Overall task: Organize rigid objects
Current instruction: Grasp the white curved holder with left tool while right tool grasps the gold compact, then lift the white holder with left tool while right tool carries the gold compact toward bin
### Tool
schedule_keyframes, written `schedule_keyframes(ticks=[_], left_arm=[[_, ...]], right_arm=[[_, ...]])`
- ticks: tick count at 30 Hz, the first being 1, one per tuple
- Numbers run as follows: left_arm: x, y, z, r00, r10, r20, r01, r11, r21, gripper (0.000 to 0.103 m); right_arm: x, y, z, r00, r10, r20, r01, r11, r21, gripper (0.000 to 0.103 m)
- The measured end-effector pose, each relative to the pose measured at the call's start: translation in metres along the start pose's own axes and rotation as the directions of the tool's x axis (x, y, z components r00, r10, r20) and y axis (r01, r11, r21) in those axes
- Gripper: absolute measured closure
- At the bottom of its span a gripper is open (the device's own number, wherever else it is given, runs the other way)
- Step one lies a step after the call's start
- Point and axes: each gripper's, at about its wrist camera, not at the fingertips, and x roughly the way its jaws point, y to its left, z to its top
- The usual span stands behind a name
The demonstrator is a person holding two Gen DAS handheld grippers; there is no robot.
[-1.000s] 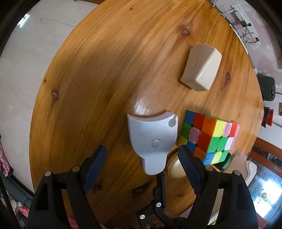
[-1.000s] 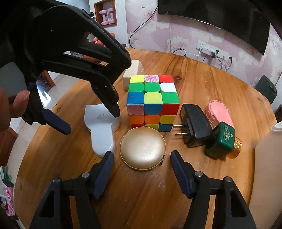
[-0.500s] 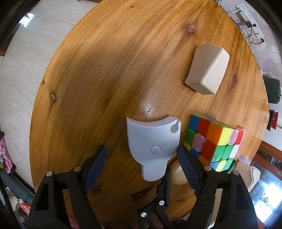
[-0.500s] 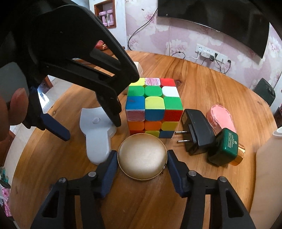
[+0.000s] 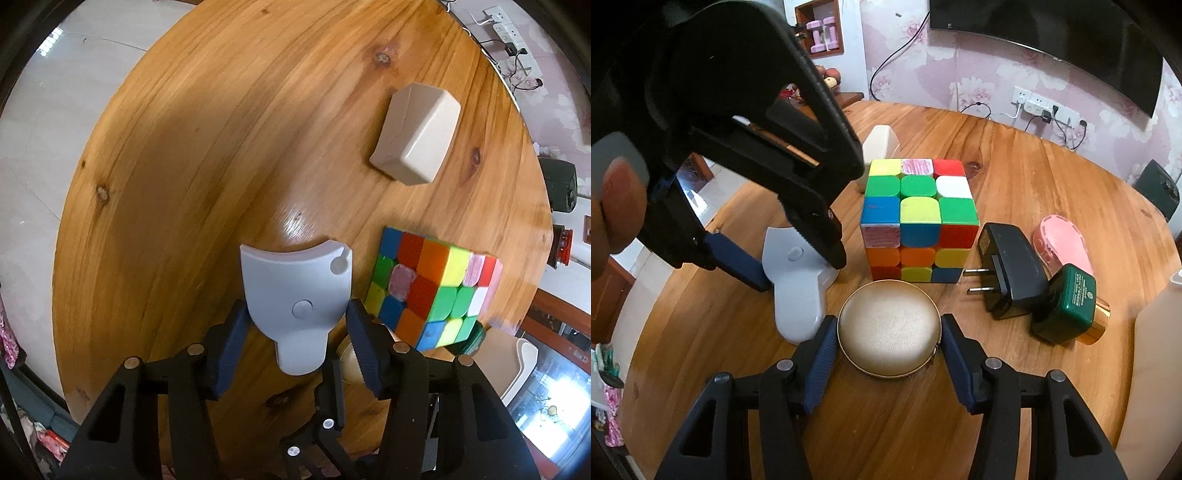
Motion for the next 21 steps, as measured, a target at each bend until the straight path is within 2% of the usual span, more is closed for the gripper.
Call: schedule_keyframes(ticks=[7,14,21], left_arm=[[-0.009,0.014,-0.015,1.000,0.002,0.020,-0.002,1.000,-0.008,0.046],[-0.029,0.036,-0.039,0.997,0.007,0.074,-0.005,1.000,-0.028,0.045],[-0.044,0.068,-0.067,0.994,0.006,0.106,-0.001,0.999,-0.049,0.045]], right_arm=[[-0.005,-0.001,0.002,1.000,0.025,0.001,-0.025,0.999,-0.022,0.048],[-0.020,0.005,0.001,0.998,0.060,0.011,-0.059,0.996,-0.067,0.048],[-0.044,0.023,-0.003,0.995,0.090,0.029,-0.083,0.979,-0.184,0.047]])
